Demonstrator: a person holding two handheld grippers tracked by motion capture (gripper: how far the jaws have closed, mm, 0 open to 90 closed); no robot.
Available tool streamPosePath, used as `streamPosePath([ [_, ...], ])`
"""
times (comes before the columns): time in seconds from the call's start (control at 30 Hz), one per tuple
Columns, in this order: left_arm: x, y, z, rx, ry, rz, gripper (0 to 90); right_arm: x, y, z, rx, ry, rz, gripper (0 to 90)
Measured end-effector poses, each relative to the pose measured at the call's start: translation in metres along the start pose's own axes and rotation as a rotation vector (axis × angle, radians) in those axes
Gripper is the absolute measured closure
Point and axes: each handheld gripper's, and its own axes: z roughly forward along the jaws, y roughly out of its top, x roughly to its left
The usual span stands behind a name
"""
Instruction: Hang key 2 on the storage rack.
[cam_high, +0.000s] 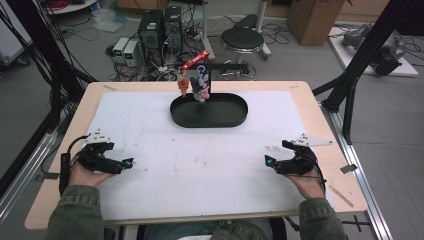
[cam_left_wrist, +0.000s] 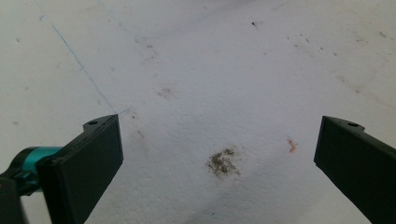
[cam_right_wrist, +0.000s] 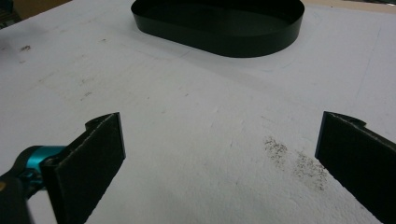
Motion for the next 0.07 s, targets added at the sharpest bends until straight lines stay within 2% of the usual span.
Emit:
streamPosePath([
  [0.07,-0.0006,-0.0016,-0.0003,0.001,0.001,0.003,1.7,0.0008,-0.0002,-0.0001,0.003,0.001,0.006,0.5],
])
